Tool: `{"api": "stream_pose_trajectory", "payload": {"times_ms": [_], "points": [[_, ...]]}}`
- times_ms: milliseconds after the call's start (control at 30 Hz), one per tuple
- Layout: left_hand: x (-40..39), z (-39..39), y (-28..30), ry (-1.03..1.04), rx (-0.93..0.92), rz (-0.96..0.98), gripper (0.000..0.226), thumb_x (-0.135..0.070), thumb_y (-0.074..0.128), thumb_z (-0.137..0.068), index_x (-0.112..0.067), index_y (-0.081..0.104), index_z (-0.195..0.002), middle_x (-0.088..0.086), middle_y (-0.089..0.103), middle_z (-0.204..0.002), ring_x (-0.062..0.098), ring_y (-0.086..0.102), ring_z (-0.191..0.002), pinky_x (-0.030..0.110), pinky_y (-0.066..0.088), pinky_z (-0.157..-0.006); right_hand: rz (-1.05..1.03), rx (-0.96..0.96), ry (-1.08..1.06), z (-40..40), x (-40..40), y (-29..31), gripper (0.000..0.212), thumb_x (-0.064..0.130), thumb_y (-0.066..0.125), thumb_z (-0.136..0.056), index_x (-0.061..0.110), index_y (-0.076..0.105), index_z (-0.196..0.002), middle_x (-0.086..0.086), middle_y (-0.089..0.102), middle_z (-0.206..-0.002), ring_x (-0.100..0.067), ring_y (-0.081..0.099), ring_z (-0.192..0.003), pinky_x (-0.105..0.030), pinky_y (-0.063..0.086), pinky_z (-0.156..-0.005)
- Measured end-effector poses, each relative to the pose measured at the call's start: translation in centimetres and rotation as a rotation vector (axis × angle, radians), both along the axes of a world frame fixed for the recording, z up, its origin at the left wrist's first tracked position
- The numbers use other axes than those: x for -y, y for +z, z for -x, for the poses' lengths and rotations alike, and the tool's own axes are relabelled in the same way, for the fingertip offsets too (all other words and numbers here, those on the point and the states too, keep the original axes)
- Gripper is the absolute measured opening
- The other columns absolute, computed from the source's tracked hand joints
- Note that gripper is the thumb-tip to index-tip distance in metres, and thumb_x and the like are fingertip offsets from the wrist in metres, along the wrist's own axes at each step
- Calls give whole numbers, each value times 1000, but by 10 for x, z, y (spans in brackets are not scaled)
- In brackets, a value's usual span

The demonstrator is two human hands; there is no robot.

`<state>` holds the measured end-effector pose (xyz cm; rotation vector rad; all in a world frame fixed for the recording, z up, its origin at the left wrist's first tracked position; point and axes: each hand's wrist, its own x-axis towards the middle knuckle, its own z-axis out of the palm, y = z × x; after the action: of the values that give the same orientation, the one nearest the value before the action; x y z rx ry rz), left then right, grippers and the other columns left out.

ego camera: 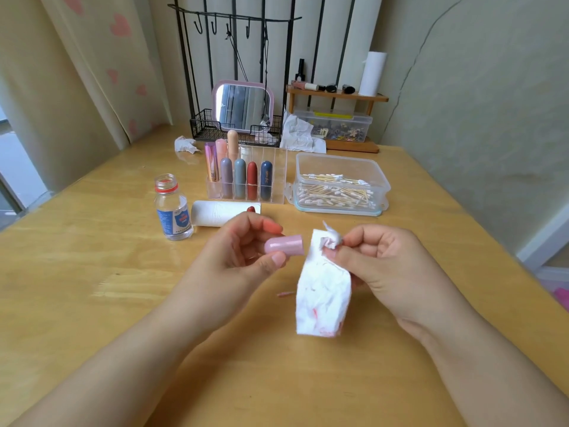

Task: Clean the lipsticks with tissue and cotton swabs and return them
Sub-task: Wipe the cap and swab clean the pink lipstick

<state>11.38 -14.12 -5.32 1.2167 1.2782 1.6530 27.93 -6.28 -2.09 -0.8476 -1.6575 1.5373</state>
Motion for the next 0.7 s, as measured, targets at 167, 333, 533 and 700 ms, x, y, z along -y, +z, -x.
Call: {"api": "stream_pose_trajectory", "payload": {"times_ms": [167, 333, 533, 700], "points": [[2, 0, 1, 68, -82, 106, 24, -1, 66, -81, -17, 66, -99, -3, 74, -91, 10, 67, -87, 20, 52, -82, -397, 54, -275, -9, -18, -2, 25, 1, 67, -82, 24, 65, -72, 6, 67, -69, -3, 60, -60, -9, 45, -57], [0, 4, -4, 165, -253, 220, 18, -7, 69, -82, -24, 67, -89, -6, 73, -87, 10, 68, -87, 23, 52, -80, -759, 199, -310, -1, -24, -15, 34, -8, 60, -81, 24, 67, -77, 17, 63, -85, -1, 59, -71, -8, 45, -62], [0, 7, -3, 280, -437, 322, 11, -17, 68, -83, -28, 68, -86, -6, 67, -77, 2, 56, -66, 8, 38, -53, -929, 484, -200, 19, -48, -49, 26, -8, 61, -76, 14, 74, -82, 5, 64, -85, -21, 59, -86, -7, 36, -74], [2, 9, 0, 291, -506, 359, 4, -30, 70, -82, -32, 68, -85, -8, 69, -81, 4, 62, -78, 7, 40, -58, -849, 577, -59, 18, -48, -57, 28, -3, 59, -86, 12, 71, -106, 0, 65, -104, -12, 54, -95, -9, 45, -74]]}}
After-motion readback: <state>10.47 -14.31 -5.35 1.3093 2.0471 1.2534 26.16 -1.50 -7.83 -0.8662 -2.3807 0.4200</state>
